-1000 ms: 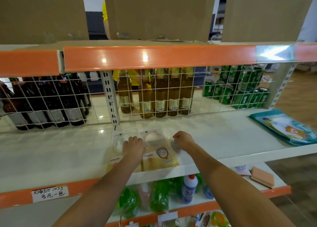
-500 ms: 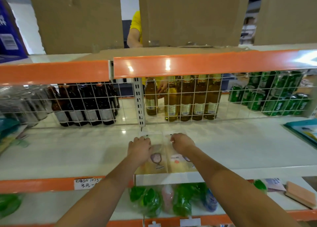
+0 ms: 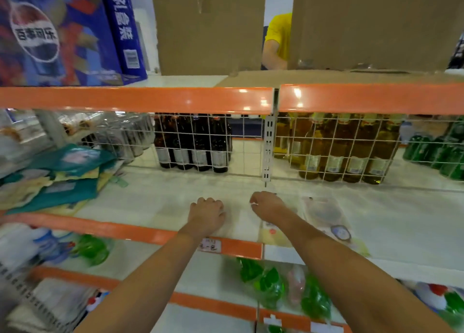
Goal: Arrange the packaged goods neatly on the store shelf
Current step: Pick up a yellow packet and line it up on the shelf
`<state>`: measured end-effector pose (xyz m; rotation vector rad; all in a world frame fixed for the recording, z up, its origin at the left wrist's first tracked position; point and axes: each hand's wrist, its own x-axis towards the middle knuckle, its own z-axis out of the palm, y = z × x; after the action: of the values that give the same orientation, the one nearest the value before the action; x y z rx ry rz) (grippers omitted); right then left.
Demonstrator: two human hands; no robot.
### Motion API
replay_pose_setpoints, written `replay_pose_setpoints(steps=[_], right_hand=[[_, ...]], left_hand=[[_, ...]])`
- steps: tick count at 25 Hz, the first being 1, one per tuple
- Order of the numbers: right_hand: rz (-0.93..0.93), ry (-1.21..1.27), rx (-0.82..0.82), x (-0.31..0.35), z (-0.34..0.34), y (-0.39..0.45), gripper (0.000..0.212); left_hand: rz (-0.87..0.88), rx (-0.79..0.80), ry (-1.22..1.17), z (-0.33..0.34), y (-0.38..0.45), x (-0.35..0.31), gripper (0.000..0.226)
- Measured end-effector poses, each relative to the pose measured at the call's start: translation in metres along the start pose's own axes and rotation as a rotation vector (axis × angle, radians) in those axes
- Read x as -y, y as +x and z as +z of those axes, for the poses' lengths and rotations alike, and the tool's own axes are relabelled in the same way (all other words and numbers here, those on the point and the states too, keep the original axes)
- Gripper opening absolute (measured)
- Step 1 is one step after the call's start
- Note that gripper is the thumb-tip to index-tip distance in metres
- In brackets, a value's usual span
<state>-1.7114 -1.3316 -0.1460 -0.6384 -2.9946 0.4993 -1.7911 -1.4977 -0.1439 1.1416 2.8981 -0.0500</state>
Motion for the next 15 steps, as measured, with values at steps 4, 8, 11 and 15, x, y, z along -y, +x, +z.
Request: replay_pose_setpoints(steps=[4,8,11,15], right_hand=[[-0.104,-0.011,0.017,0.066,0.018,0.015,0.033],[-0.188,-0.012,0.049,0.138,0.041,0.021,0.032],[-0.249,-0.014,0.06,0.181,0.061,0.022,0.032],[-0.315,0.005,0.07,0.233,0.089,0.024,0.033]], left_hand=[[-0.072,-0.016,0.005,-0.007,-0.03,0.062,0.039],[-0.211,0.022,0.0,-0.008,-0.058,0.131,0.04],[-0.265,-0.002,-0.028,-0.003,-0.081,0.176,0.037],[-0.309,-0.104,0.014,0.01,-0.114,0.226,0.033]])
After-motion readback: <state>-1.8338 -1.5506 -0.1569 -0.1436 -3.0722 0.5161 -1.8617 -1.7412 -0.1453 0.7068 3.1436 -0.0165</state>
